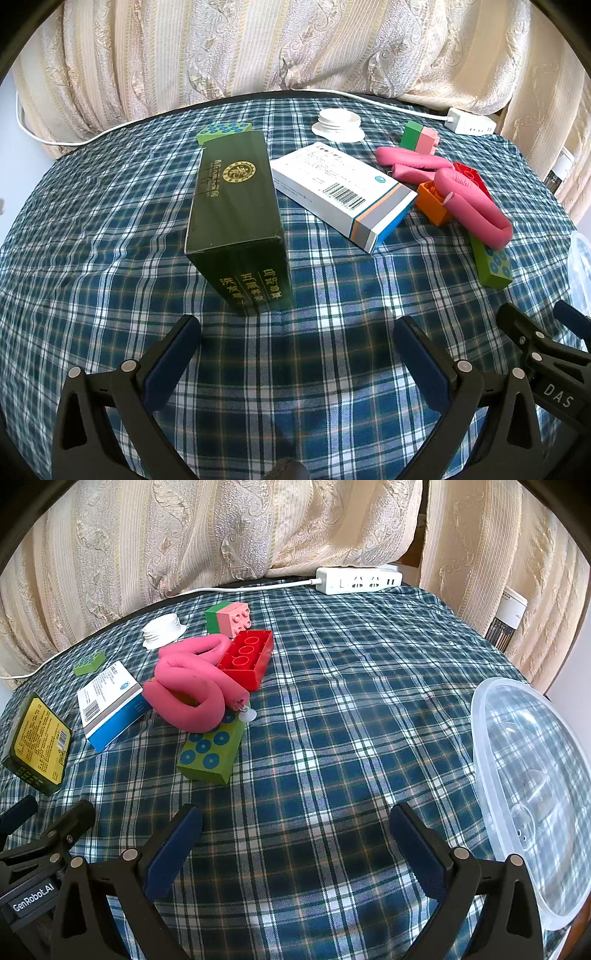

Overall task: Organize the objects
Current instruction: 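Move the left tool toward the dark green box while the right tool approaches the green dotted brick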

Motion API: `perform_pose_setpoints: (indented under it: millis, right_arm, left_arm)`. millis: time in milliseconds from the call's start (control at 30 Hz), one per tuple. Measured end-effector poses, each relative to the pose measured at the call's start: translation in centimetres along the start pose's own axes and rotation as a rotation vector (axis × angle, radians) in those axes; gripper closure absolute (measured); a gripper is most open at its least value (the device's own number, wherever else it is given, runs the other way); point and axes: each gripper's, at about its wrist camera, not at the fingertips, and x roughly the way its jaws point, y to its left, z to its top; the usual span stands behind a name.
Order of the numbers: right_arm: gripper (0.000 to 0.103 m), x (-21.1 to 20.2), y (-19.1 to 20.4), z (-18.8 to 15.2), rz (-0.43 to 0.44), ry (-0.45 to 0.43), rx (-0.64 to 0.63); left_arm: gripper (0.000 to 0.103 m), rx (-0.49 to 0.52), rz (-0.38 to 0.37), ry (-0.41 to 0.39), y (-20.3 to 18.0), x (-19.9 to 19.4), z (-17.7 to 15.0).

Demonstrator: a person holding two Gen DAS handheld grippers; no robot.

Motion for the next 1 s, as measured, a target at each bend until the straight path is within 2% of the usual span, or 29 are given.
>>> perform_pose_setpoints:
  millis: [600,800,1000]
  right_arm:
    - [0.000,-0.29,-0.52,-0.15,0.005,0.000,-0.003]
    - [0.000,-0.22,-0.33,-0.09,0.073,0.017,-0.096]
    - [0.000,-0.27,-0.46,-0.06,0.085,0.042,-0.118]
  left_arm:
    - [0.000,0.002,-0.001,0.001,0.00,0.00,0.00]
    - [0.000,0.006,-0.006,0.003,-0.17,-0.11,-0.10]
    - [0.000,0.020,-0.014,0.015,0.07,-0.16,0.00]
